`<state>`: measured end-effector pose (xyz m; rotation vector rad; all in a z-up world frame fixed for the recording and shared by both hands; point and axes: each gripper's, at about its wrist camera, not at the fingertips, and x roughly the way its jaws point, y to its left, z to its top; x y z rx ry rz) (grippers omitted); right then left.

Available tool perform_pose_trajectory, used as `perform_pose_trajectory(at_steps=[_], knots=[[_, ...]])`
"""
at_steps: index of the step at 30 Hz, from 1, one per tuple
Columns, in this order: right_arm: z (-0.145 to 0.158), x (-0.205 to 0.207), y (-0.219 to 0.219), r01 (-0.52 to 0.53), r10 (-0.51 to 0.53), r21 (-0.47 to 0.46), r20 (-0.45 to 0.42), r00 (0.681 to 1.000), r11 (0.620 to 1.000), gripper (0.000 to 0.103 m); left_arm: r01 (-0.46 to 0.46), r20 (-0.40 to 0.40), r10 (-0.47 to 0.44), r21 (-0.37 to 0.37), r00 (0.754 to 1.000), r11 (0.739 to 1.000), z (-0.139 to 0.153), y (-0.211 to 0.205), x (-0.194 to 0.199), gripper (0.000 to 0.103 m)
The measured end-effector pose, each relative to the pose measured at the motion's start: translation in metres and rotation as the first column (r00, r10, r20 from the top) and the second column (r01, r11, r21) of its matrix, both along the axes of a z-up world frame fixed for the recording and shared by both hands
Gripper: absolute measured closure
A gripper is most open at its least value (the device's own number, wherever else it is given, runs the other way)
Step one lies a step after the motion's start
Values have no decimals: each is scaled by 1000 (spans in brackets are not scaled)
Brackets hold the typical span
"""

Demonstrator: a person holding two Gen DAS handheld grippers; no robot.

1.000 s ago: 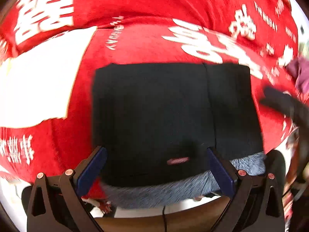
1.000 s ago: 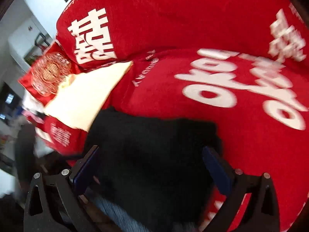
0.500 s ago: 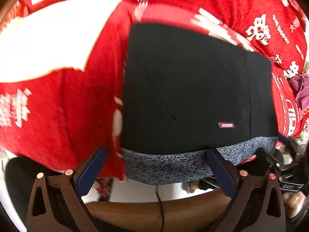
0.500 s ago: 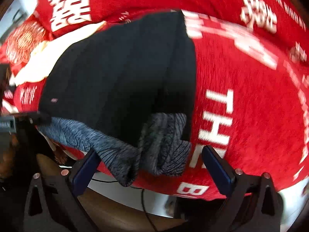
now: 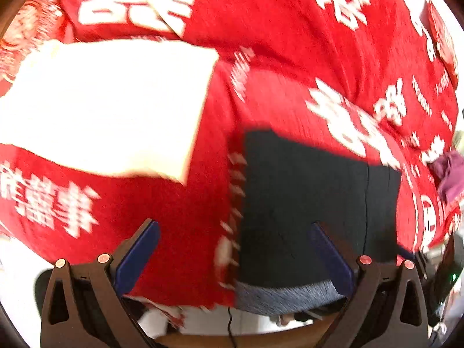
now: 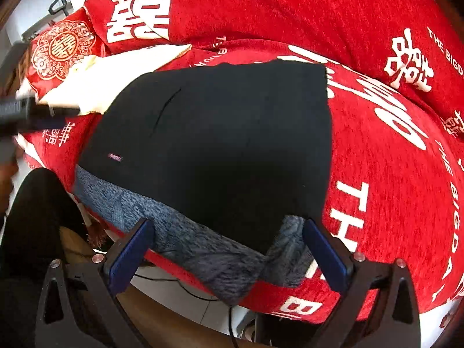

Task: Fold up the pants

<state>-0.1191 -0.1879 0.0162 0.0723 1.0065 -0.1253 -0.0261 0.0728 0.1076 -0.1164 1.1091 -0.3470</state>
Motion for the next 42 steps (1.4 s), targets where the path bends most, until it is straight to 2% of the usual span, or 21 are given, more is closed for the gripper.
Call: perform_pose_trajectory(at_steps=[2,5,7,9,10,11,13,14,16,18,21,24,26,27,29,30,31,33,36,39,42], knots=[[13,-7,-5,26,-27,14,35,999,1000,0,-41,33,41,1,999,999,13,25,4,0],[31,-14,-16,75,-77,31,76,994,997,0,-70,14,70,12,997,997,11,39,8,0],[38,-12,-20,83,-87,48,86,992,995,0,-54,-23,54,13,998,998,-1,32,6,0],[39,-10,-21,83,-88,56,85,992,995,0,6,-64,-5,15,998,1000,-17,13,-7,0],[38,-8,-20,83,-88,58,81,993,995,0,28,-74,-25,38,997,999,-25,3,-14,0],[36,-6,-19,86,-90,56,75,993,995,0,37,-88,-29,91,996,995,-36,-7,-19,0],[34,-7,-15,77,-81,60,68,994,995,0,50,-137,-19,229,990,972,-63,-21,-24,0],[32,-7,-15,72,-75,61,65,995,996,0,49,-150,-14,233,989,971,-73,-24,-26,0],[26,-6,-11,59,-61,54,42,997,997,0,58,-153,-23,229,988,972,-77,-26,-28,0],[24,-6,-9,57,-59,46,29,998,997,0,63,-136,-33,220,990,973,-65,-22,-24,0],[33,-5,-9,51,-53,46,57,997,998,0,34,-75,-26,106,997,994,-31,-14,-9,0],[40,6,-6,26,-27,17,68,997,1000,0,45,-37,-44,35,998,998,-13,-28,20,0],[43,15,-6,22,-22,6,71,997,1000,0,81,-48,-81,-10,996,997,-19,-48,41,0],[43,19,-7,27,-29,20,74,997,999,0,78,-68,-78,-7,995,997,-27,-59,51,0],[43,21,-10,40,-44,48,75,996,998,0,94,-135,-89,32,987,995,-52,-83,69,0],[43,20,-11,47,-51,58,73,996,997,0,109,-183,-90,96,979,989,-69,-95,74,0],[42,17,-12,52,-56,59,67,996,997,0,106,-197,-81,118,977,987,-76,-99,74,0],[41,10,-13,60,-62,38,56,997,997,0,78,-171,-60,96,983,992,-66,-95,64,0],[42,-11,-25,89,-90,31,48,995,996,0,140,-102,-139,10,985,990,-38,-83,30,0],[38,-31,-52,148,-151,96,20,988,984,0,210,-53,-210,-6,976,978,-25,-66,3,0],[29,-41,-83,192,-201,221,18,979,956,0,221,-78,-221,-7,972,975,-39,-59,-3,0]])
